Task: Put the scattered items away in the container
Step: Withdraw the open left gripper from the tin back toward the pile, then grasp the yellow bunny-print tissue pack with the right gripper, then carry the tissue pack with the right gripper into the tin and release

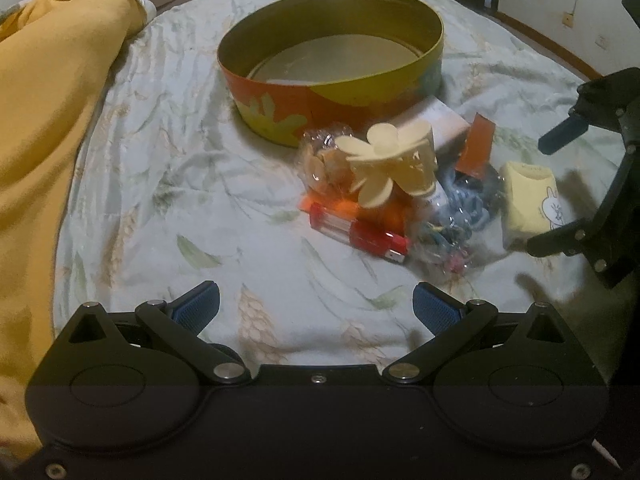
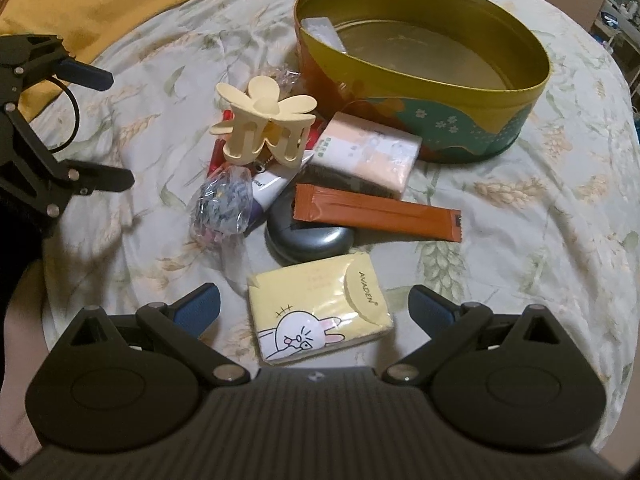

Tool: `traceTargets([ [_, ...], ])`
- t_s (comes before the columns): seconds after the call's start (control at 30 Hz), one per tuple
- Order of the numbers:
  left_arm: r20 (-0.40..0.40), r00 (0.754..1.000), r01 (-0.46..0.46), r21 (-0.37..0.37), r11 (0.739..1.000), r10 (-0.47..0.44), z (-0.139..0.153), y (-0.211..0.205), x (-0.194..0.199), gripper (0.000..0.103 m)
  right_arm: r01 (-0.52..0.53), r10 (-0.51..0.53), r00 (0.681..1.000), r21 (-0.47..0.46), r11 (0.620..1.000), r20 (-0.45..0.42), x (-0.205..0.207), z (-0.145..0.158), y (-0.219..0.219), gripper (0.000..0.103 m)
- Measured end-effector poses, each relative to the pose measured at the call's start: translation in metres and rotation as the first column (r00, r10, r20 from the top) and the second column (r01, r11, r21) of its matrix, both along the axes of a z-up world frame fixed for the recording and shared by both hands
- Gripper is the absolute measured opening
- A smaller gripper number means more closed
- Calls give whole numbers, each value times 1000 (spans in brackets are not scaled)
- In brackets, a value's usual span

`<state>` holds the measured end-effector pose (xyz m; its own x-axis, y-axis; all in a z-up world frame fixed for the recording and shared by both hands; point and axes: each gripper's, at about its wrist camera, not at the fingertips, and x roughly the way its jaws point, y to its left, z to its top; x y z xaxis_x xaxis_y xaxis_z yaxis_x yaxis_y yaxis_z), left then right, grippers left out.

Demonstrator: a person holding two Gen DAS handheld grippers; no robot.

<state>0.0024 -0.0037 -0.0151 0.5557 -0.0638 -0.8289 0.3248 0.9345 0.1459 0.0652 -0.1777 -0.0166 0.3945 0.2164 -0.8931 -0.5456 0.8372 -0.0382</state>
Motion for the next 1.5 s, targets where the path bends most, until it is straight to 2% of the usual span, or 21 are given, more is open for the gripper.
traceTargets([
  [0.13,-37,999,-23,-22,1000,22,-9,4,-1,103,7,-7,1000,9,1000,-9,4,-2,-1,103],
  [0.27,-40,996,-83,-64,995,81,-8,17,2,103,19,-19,1000,31,999,-25,5,-3,-3,101],
  [0.4,-50,993,-111,-81,991,107,-10,23,4,103,29,-28,998,30,999,-57,7,-6,-3,88],
  [0.43,-49,993,-111,-79,991,107,-10,23,3,103,30,-29,997,24,999,-66,8,-8,-3,87],
  [0.5,-45,994,-102,-77,992,98,-10,22,3,103,28,-25,996,24,999,-87,8,-10,-2,77],
  [0.67,-36,996,-85,-63,994,83,-12,17,1,103,38,-34,996,47,998,-78,3,-5,-4,69],
  [0.9,-19,996,-85,-53,995,84,-12,15,-2,103,83,-80,996,68,994,-36,-7,10,-13,68],
  [1.5,-31,998,-60,-42,997,59,-17,10,-1,102,236,-232,972,107,966,-46,-13,46,-48,68],
])
